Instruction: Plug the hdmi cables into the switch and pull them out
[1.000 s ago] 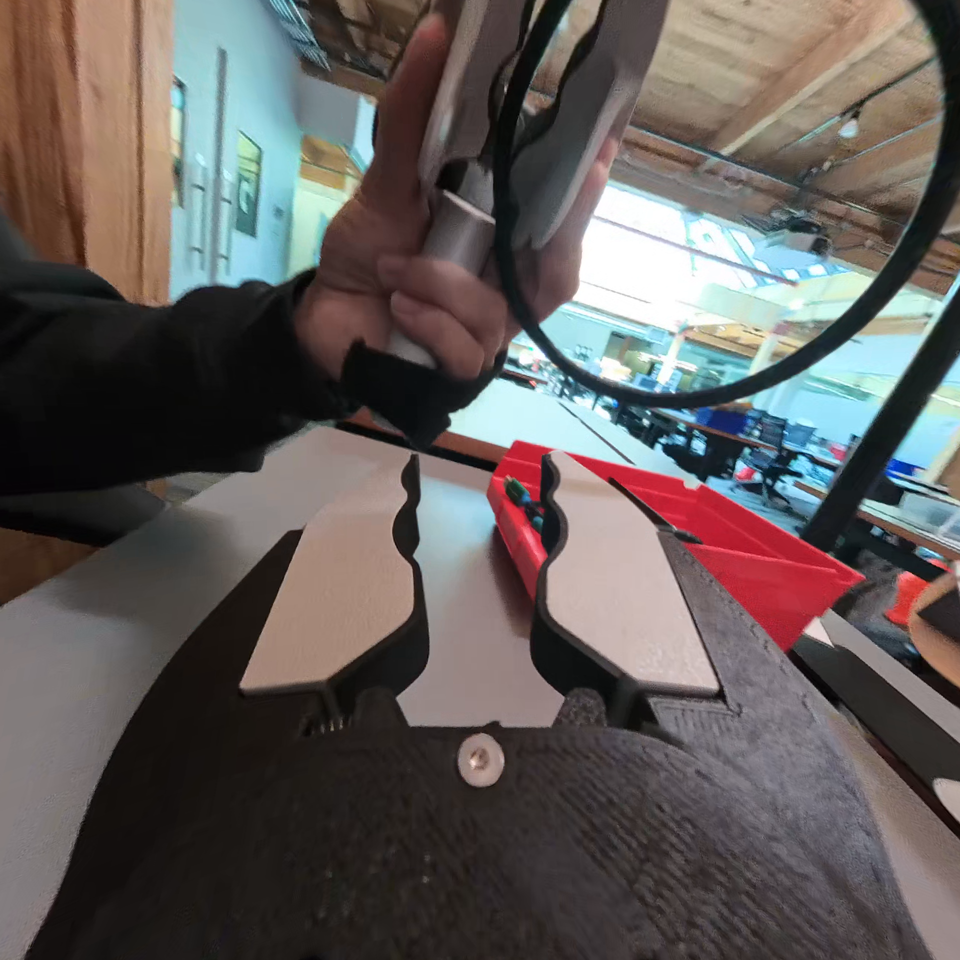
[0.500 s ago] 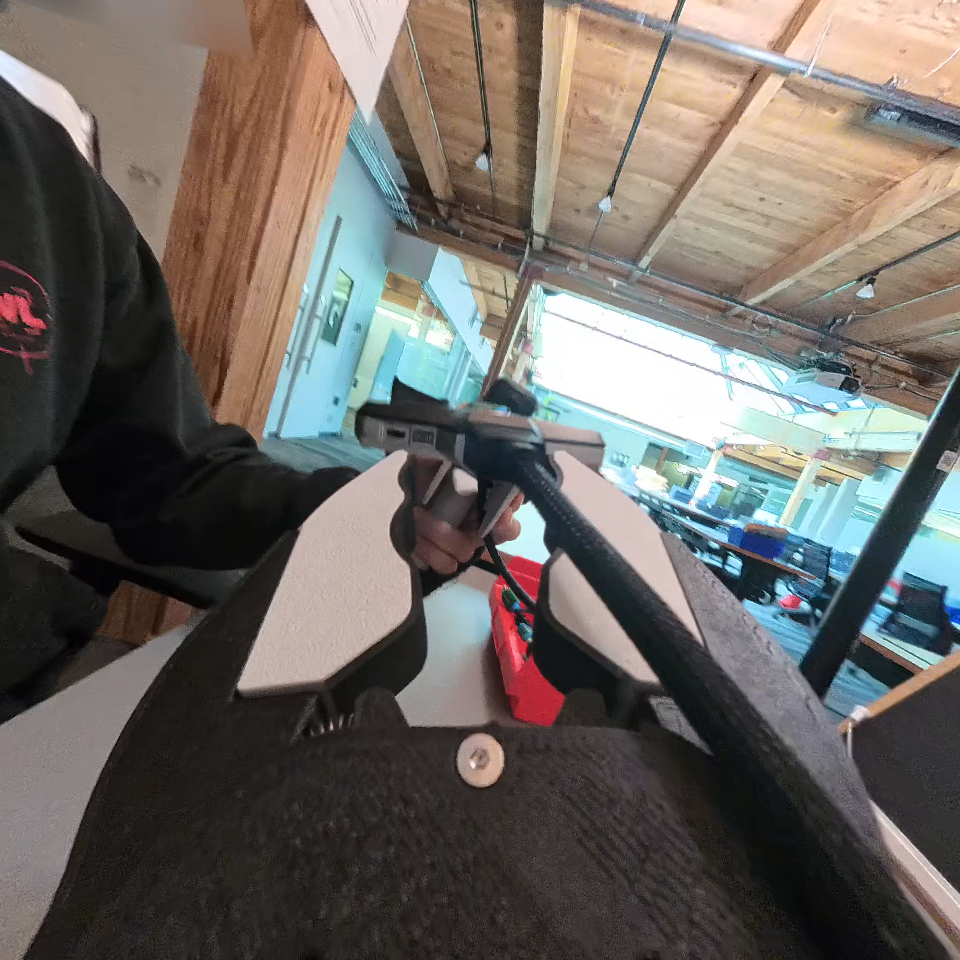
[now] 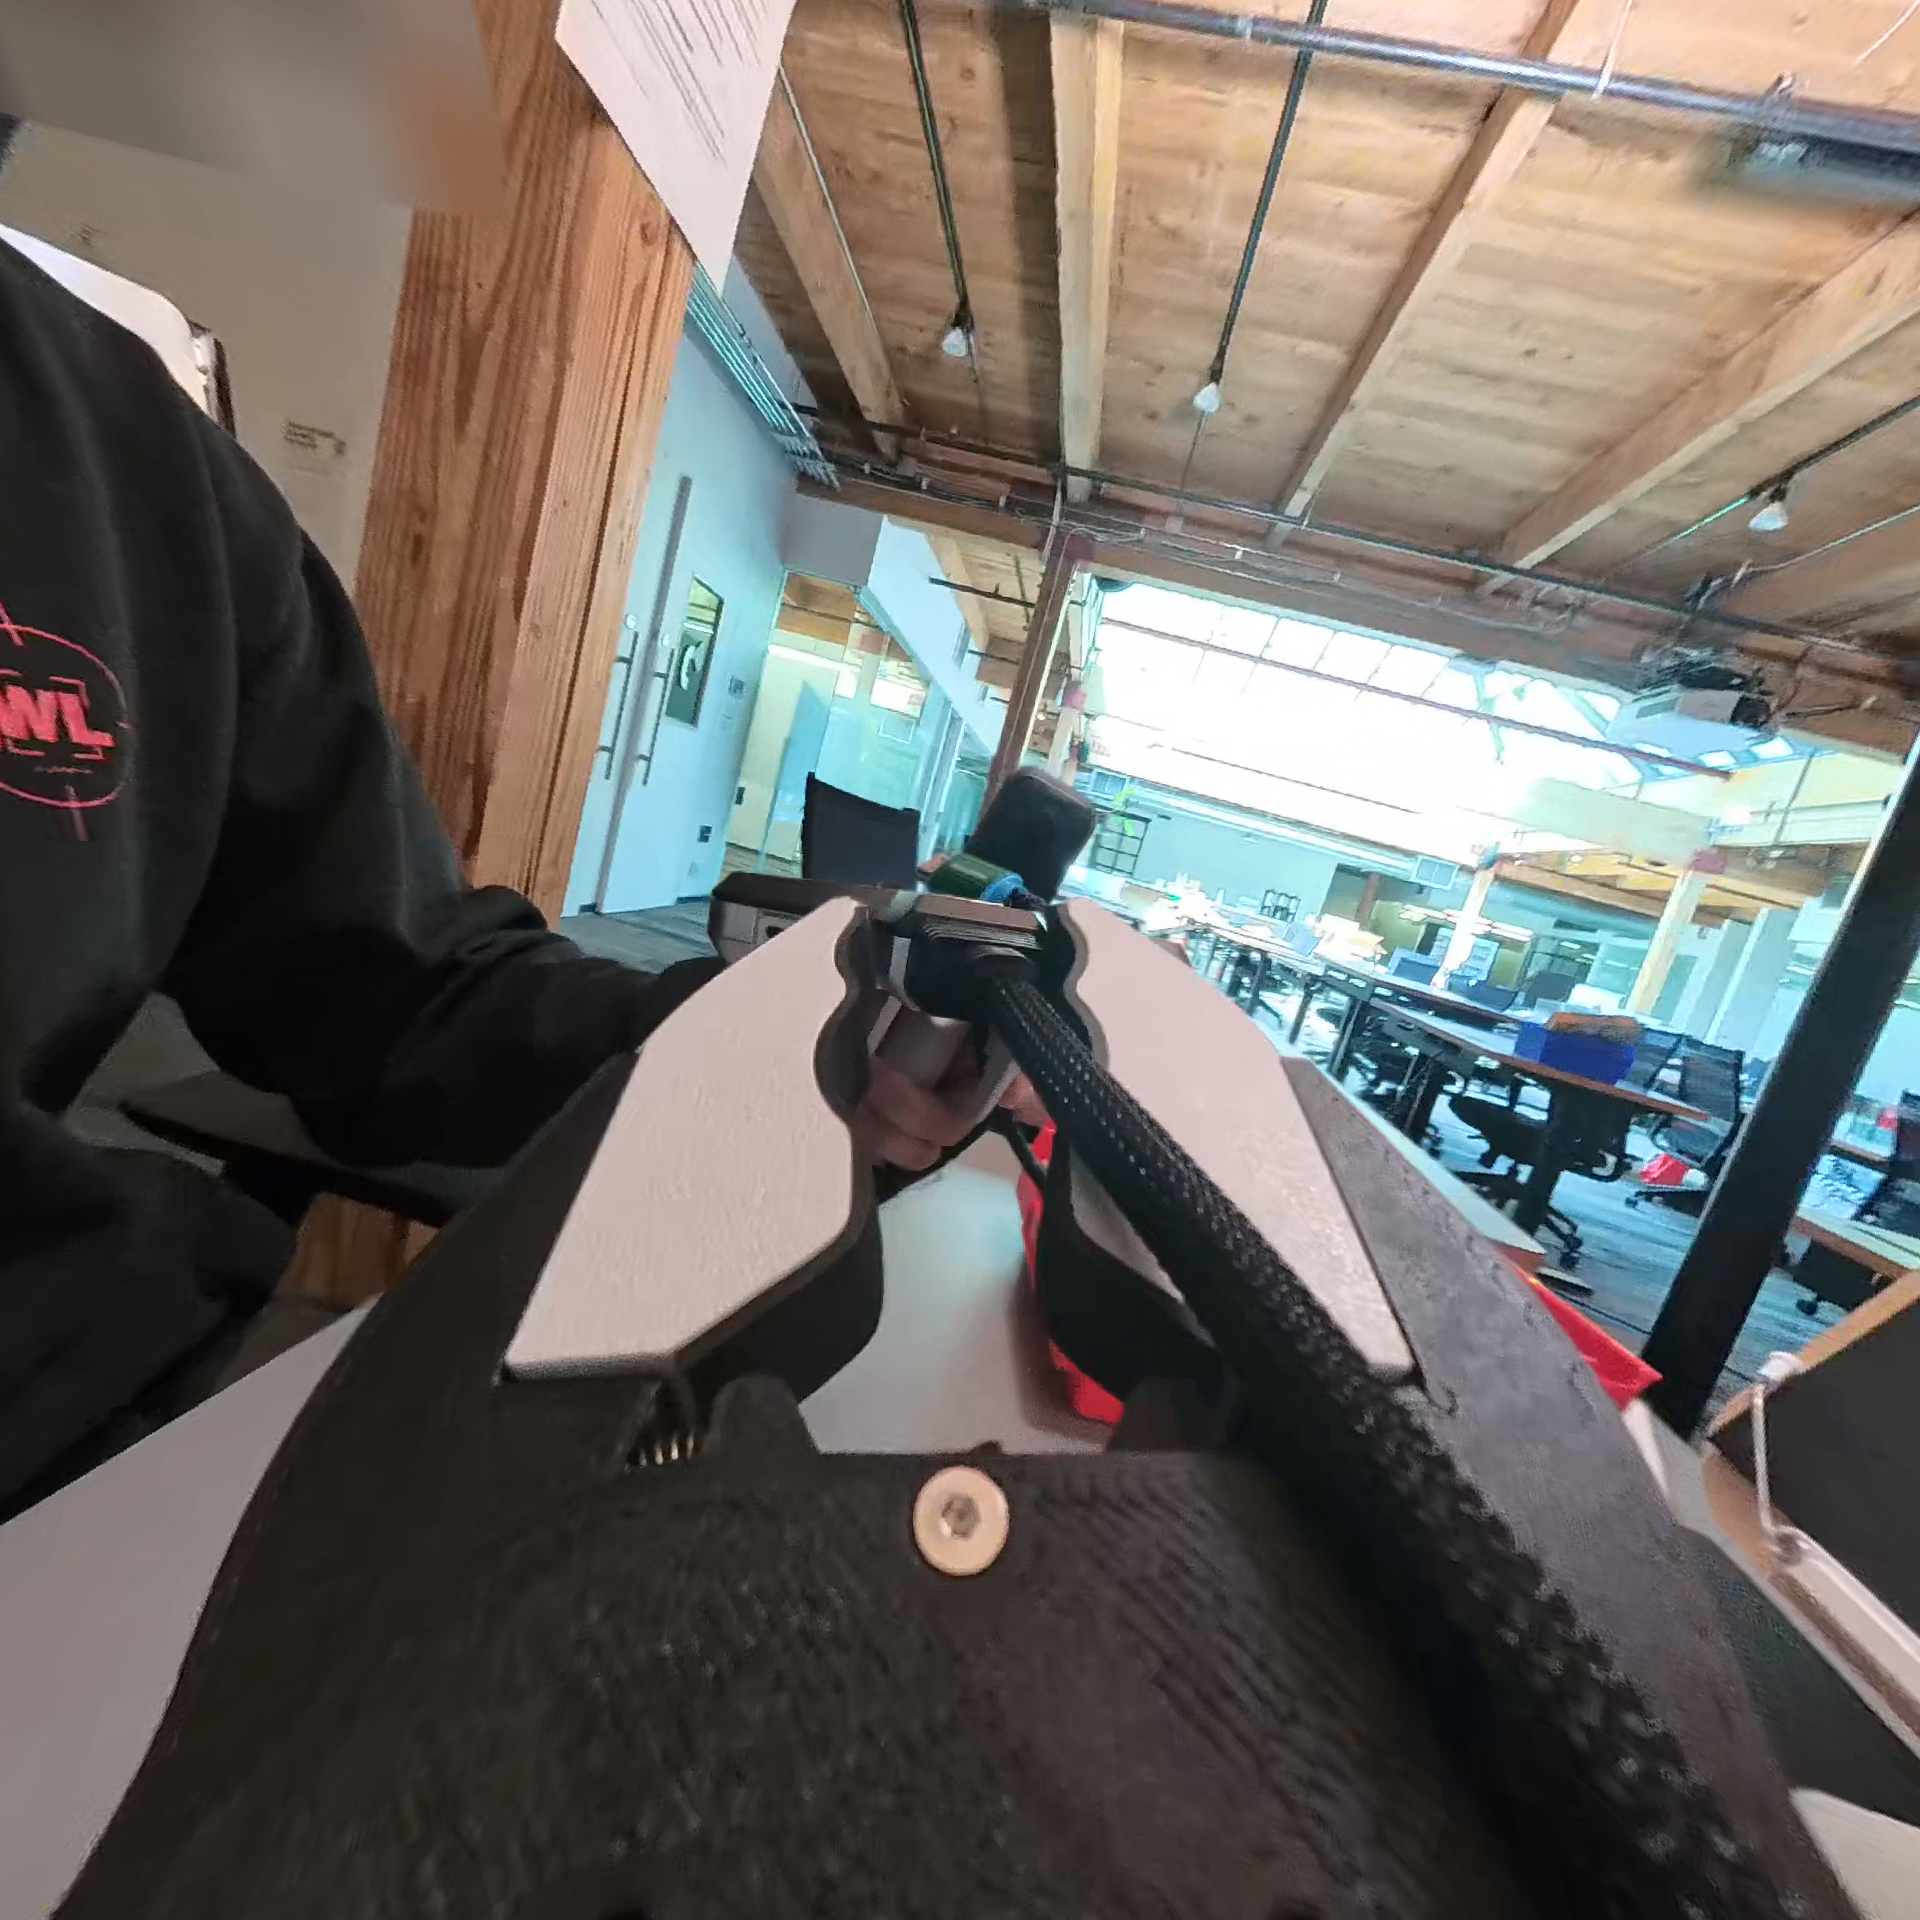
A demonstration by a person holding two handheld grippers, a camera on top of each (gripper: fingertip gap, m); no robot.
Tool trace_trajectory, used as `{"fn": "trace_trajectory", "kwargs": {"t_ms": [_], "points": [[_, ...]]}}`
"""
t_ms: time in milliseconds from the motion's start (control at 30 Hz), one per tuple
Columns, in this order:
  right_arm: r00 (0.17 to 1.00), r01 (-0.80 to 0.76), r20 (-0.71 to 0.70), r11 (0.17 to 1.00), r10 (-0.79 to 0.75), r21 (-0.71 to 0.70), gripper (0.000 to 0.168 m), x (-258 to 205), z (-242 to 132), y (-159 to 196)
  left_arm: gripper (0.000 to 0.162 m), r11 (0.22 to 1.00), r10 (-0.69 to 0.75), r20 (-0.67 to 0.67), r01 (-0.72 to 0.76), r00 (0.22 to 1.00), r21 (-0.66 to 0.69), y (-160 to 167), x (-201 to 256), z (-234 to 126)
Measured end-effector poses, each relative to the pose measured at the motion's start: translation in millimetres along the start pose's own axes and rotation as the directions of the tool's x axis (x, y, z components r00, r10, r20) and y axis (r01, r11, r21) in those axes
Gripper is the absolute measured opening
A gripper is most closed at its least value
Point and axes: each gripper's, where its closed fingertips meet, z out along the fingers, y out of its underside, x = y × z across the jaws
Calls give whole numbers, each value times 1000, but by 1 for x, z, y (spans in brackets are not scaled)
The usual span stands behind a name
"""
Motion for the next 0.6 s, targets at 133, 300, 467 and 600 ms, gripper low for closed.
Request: {"fn": "trace_trajectory", "kwargs": {"t_ms": [133, 300, 467, 600], "points": [[998, -48, 31, 999, 48, 3, 32, -6, 1, 0, 20, 978, 196, 75, -189, 978, -91, 6, 1, -4], [996, -76, 39, 997, 75, 29, 32, -6, 0, -1, 22, 914, 406, 193, -391, 893, -111, 2, -1, -6], [997, -47, 53, 999, 47, 1, 32, -10, 1, 1, 25, 949, 314, 158, -306, 936, -74, 6, 3, -8], [998, -39, 58, 999, 39, -5, 32, -10, -1, 0, 26, 946, 323, 169, -313, 931, -83, 7, 3, -7]]}}
